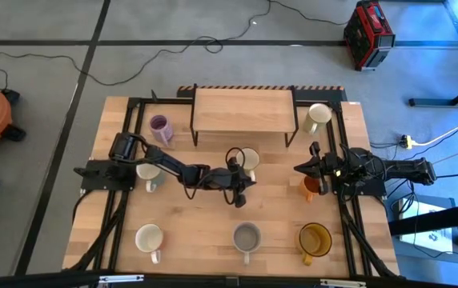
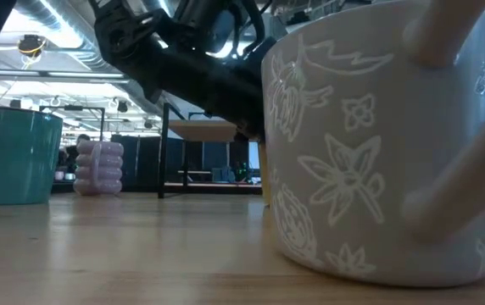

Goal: Place coffee mugs
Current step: Put the light yellow mug on the shelf

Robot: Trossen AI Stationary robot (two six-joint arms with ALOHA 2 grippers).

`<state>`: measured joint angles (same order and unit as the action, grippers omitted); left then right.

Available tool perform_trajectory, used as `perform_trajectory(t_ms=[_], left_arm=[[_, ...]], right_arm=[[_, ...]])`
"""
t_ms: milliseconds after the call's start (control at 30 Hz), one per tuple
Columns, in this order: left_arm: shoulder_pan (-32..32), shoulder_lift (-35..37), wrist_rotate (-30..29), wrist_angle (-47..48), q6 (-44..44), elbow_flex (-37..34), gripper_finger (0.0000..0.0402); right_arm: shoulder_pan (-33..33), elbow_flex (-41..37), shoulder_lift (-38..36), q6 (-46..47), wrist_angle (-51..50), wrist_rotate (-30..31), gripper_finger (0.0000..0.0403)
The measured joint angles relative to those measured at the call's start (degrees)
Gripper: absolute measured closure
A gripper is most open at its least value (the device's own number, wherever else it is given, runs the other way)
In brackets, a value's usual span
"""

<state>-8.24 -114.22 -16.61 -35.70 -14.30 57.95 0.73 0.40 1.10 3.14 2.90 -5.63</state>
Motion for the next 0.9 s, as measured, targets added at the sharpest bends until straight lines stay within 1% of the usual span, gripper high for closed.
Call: perform_trajectory(t_ms=[100,233,400,533,700,900], left_arm=[[-0.6,2.4,2.1,2.6,-0.1,-0.1,0.0379],[-1.4,7.5,5.1,7.0,0.4,-0.2,0.0379],[-1.7,14.6,5.9,14.0,2.7,-0.2,0.0379],[-1.4,21.2,7.1,17.4,4.2,-0.2,0.0379],[0.4,29.5,8.5,23.3,5.8,0.0,0.0379],[5.3,38.3,10.8,29.1,9.3,0.0,0.0379]], right_arm=[[0.0,0.0,0.0,0.0,0.0,0.0,0.0403],[0.0,0.0,0.0,0.0,0.0,0.0,0.0403],[0.0,0.0,0.0,0.0,0.0,0.0,0.0403],[0.0,0.0,0.0,0.0,-0.1,0.0,0.0403],[0.0,0.0,0.0,0.0,-0.1,0.0,0.0403],[0.0,0.0,0.0,0.0,-0.1,0.0,0.0403]])
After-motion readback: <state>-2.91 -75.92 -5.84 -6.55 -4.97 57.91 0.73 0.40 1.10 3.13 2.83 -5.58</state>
